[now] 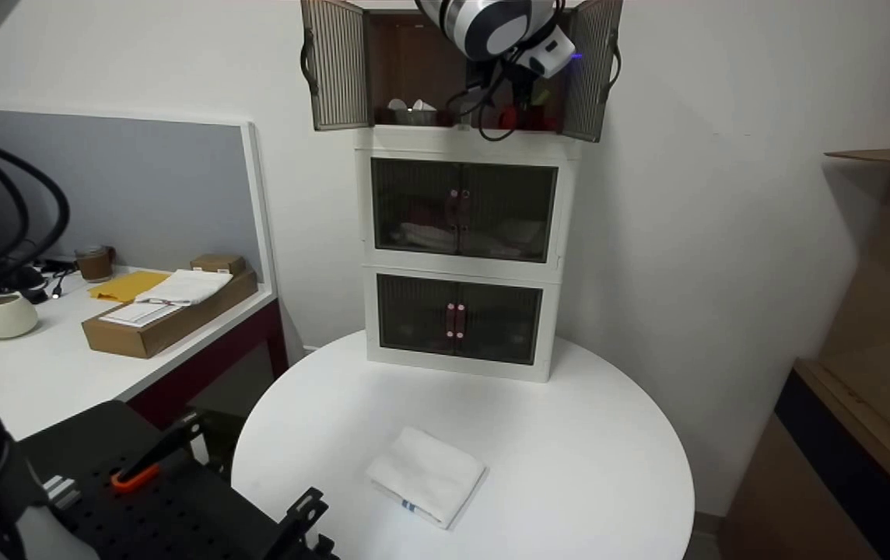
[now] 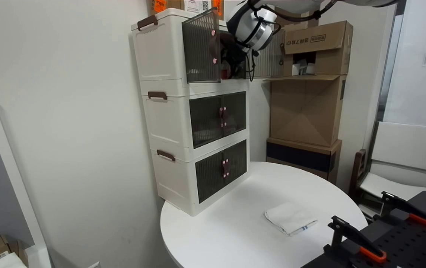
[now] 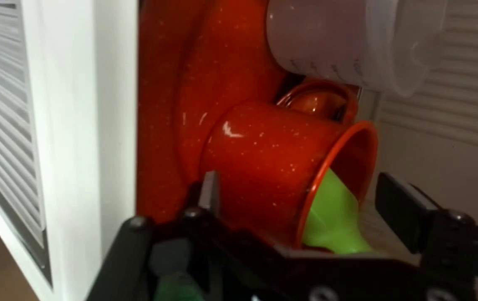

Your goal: Put the orange cup in the top compartment

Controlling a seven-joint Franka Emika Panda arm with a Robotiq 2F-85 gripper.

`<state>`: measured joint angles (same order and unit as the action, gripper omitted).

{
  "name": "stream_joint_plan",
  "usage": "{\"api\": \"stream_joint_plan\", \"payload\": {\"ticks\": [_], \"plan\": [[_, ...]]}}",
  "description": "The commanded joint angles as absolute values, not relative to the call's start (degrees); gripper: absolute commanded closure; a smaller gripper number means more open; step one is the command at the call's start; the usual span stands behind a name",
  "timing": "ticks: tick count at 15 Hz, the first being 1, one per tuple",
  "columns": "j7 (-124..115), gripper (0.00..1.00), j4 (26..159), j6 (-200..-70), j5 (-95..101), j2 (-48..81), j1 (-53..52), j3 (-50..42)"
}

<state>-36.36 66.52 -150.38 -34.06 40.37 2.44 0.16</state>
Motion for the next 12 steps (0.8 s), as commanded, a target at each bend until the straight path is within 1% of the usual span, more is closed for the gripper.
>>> {"api": "stream_joint_plan", "payload": {"ticks": [1,8,10,12], "plan": [[-32.8,0.0,72.3,-151.9,-34.9,35.8,3.8,3.1],[-18.8,0.0,92.5,-159.5,-44.2,22.2,7.7,7.0],[-9.3,0.0,98.2,-163.9,-48.2,17.7,10.4,10.1],[-0.9,0.0,103.2,-164.4,-50.9,13.1,14.3,14.3]]}}
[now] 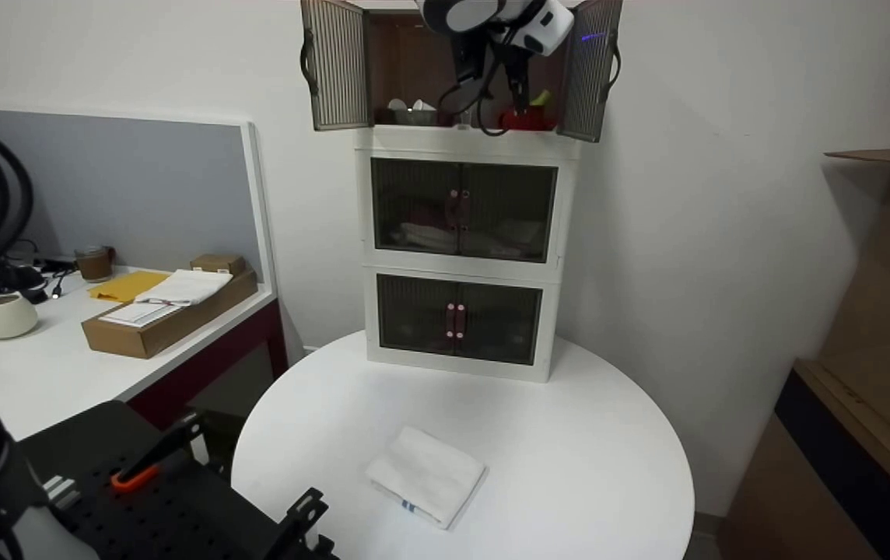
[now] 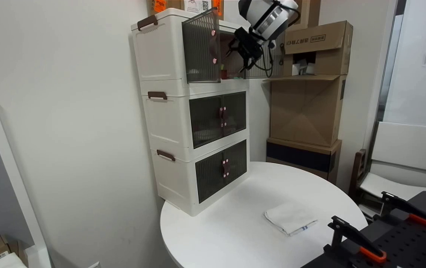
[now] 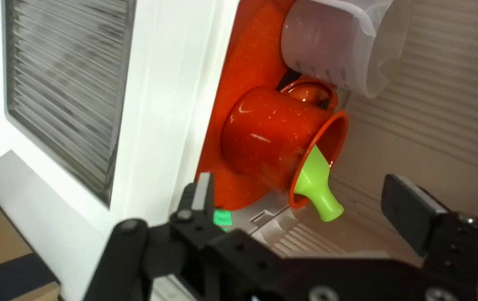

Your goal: Put the orange cup in the top compartment

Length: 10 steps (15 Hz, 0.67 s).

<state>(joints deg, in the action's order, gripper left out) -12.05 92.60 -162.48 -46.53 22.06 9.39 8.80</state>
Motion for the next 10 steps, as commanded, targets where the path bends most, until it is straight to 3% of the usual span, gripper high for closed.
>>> {"api": "stream_joint_plan", "payload": {"ticks": [1,5,6,10], "plan": [[3.5,0.0,106.3,-160.2,-53.1,10.1,16.1,15.2],[4.3,0.0,119.2,-144.0,-52.2,0.5,18.5,12.3],[3.1,0.0,122.5,-141.4,-49.8,-1.7,13.9,6.1],[-0.5,0.0,137.0,-143.2,-33.6,-9.3,12.3,-0.5]]}}
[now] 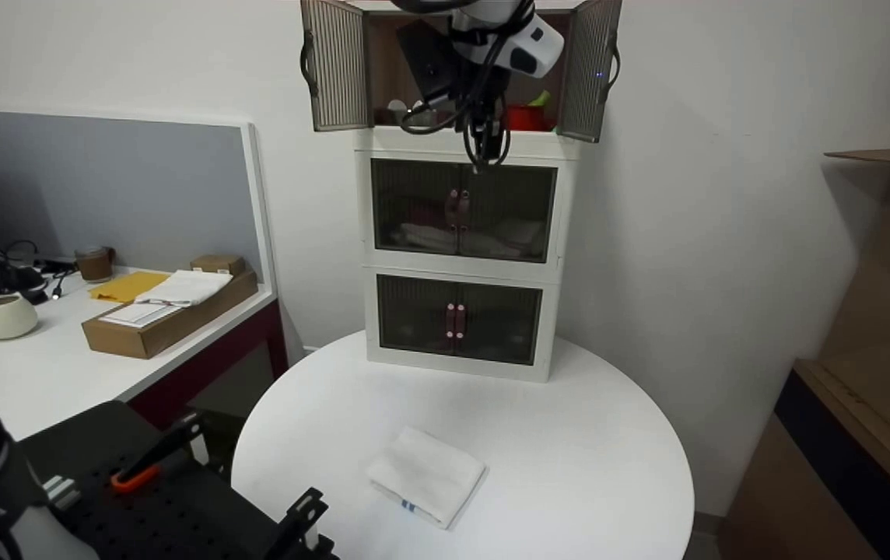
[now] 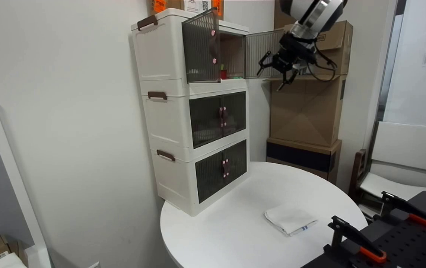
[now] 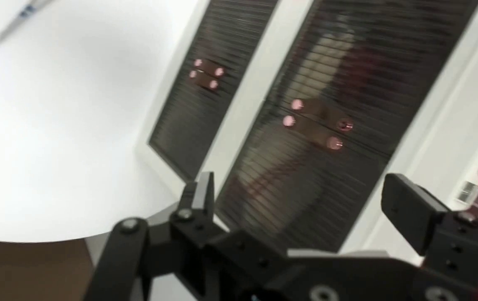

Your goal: Put the orange cup in the top compartment

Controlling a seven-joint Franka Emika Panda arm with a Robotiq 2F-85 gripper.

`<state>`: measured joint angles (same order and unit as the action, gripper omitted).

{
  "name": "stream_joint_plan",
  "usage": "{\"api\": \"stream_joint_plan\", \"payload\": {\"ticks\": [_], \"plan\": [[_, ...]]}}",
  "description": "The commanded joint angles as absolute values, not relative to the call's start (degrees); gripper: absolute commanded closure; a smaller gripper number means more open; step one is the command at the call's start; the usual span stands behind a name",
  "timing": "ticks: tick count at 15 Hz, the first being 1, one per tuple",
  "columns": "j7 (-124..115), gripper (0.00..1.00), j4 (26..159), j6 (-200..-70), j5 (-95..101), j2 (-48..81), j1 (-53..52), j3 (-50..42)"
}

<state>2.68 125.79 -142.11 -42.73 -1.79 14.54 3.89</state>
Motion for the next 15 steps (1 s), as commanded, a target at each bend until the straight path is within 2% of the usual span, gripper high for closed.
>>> {"api": "stream_joint_plan", "payload": {"ticks": [1,9,11,12,15], "plan": [[-2.2,0.0,140.7,-144.3,-29.4,-10.5,12.1,-1.2],[-8.1,0.0,157.2,-133.6,2.9,-23.5,12.6,-0.7],[-6.5,0.0,159.4,-131.3,7.1,-28.1,11.4,0.2],[-7.1,0.0,156.1,-133.7,4.2,-21.5,11.4,-1.8],[-7.1,0.0,158.4,-132.2,6.4,-26.3,10.7,-0.7]]}}
